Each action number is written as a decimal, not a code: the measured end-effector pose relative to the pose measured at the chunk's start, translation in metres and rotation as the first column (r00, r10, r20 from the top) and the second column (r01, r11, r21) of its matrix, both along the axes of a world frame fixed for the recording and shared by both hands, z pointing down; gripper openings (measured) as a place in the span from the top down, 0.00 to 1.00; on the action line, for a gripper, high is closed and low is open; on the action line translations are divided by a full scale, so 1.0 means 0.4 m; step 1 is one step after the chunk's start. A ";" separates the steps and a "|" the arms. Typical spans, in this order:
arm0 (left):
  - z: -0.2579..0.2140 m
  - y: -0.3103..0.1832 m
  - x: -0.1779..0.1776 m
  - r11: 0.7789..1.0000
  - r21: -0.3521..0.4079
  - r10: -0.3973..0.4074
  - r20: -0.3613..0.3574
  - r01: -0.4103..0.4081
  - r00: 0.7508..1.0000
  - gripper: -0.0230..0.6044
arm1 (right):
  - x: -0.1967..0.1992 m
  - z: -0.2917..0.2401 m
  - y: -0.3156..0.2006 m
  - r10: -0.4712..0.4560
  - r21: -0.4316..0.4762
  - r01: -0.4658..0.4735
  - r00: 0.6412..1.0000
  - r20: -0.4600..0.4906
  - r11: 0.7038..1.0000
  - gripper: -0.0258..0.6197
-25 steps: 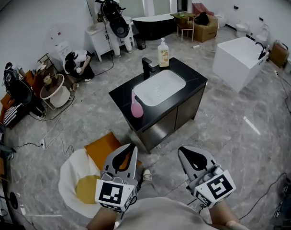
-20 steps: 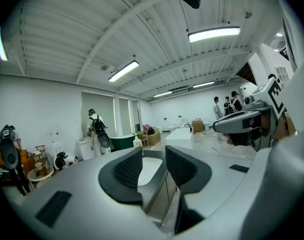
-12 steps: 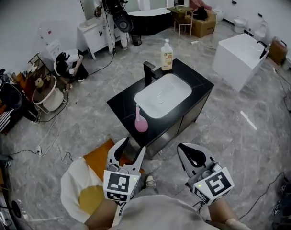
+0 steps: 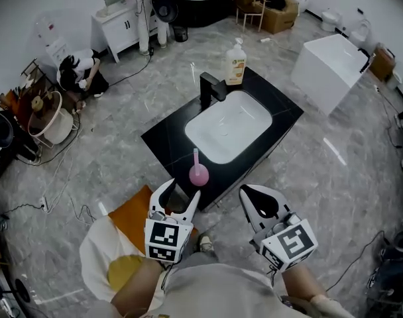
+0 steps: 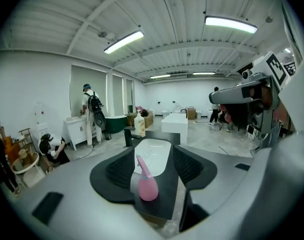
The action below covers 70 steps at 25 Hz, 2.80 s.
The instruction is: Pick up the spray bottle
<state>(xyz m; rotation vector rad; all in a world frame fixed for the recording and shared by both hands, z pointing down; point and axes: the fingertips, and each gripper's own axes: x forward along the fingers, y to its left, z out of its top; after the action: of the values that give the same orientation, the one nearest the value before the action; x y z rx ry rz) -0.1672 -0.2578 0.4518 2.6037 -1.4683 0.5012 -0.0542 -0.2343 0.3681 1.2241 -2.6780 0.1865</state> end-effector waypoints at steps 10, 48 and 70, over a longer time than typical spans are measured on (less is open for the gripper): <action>0.174 -0.113 0.011 0.990 -0.138 0.017 0.040 -0.012 0.999 0.57 | -0.029 0.142 -0.126 0.006 -0.108 -0.008 1.000 -0.012 0.994 0.91; 0.365 -0.296 0.084 0.980 -0.132 -0.143 0.042 0.148 0.989 0.70 | 0.081 0.374 -0.273 -0.113 -0.306 0.091 0.992 -0.054 0.948 0.91; -0.238 -0.220 0.076 0.977 0.205 -0.076 0.061 0.062 0.995 0.71 | 0.138 -0.198 -0.191 -0.121 0.123 0.115 0.992 0.046 0.986 0.91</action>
<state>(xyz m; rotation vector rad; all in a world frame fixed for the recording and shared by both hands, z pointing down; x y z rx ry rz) -0.1370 -0.3457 0.3564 2.6991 -1.7098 0.4594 0.0008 -0.3106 0.2889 1.1020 -2.8344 0.0415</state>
